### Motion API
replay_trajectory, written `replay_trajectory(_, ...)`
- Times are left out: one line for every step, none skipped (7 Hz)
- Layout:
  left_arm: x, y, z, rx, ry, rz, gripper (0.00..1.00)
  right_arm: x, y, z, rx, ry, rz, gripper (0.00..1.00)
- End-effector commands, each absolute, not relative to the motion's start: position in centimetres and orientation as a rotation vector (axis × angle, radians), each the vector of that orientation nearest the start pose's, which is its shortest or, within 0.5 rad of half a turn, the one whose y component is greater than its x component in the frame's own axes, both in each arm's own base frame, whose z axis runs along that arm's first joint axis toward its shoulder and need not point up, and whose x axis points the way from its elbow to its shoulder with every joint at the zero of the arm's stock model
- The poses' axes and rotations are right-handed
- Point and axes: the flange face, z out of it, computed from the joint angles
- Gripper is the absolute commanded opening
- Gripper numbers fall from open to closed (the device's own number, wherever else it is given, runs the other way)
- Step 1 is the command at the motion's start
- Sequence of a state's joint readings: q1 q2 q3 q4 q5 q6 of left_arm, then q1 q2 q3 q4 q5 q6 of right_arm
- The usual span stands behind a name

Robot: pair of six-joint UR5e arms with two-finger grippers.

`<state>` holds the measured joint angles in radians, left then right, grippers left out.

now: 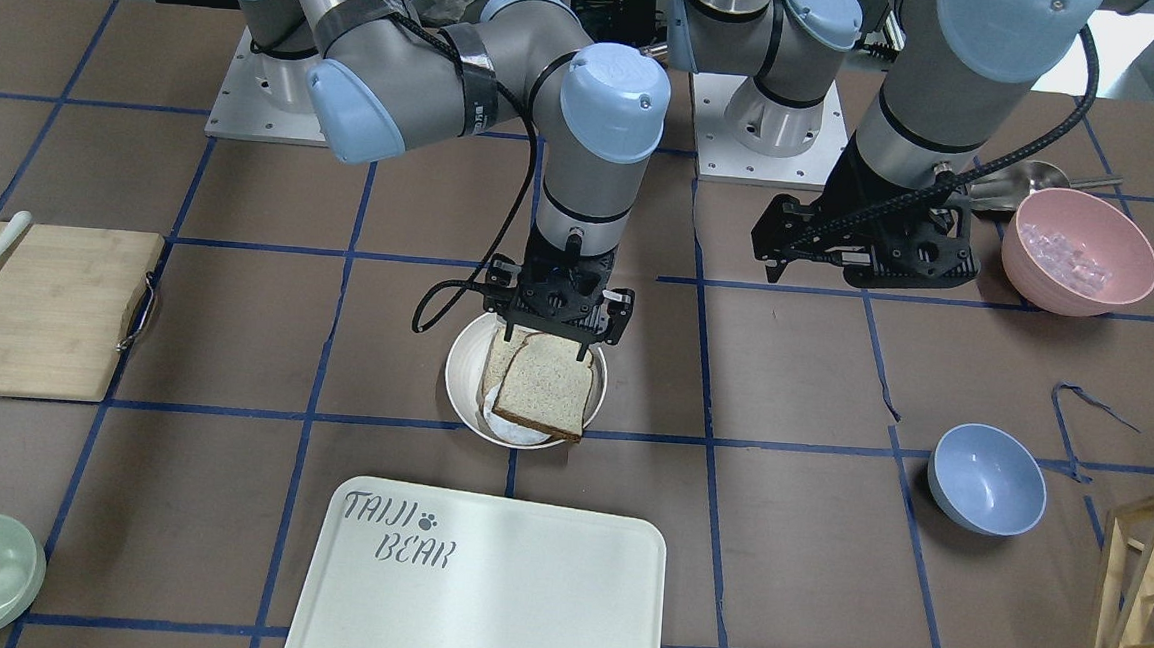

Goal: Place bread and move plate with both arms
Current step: 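Open the right gripper and raise it away from the plate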

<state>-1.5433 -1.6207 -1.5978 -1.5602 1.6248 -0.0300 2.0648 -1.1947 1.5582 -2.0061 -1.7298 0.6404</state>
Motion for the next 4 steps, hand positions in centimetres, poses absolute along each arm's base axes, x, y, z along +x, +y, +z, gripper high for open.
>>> replay_trajectory(-11.3, -51.5, 45.0, -0.081, 3.086, 0.053, 1.00, 29.1, -54.1, 37.8, 0.108, 3.257, -0.169, 1.00)
replay_trajectory(-11.3, -51.5, 45.0, -0.094, 3.091, 0.050, 1.00, 22.3, -56.1, 40.2, 0.019, 3.264, -0.189, 1.00)
replay_trajectory(-11.5, -51.6, 44.8, -0.105, 3.094, 0.056, 1.00, 17.9, -56.6, 41.4, 0.018, 3.238, -0.129, 1.00)
replay_trajectory(-11.8, -52.1, 43.6, -0.108, 3.128, 0.093, 1.00, 16.2, -55.4, 44.1, 0.061, 3.207, -0.076, 1.00)
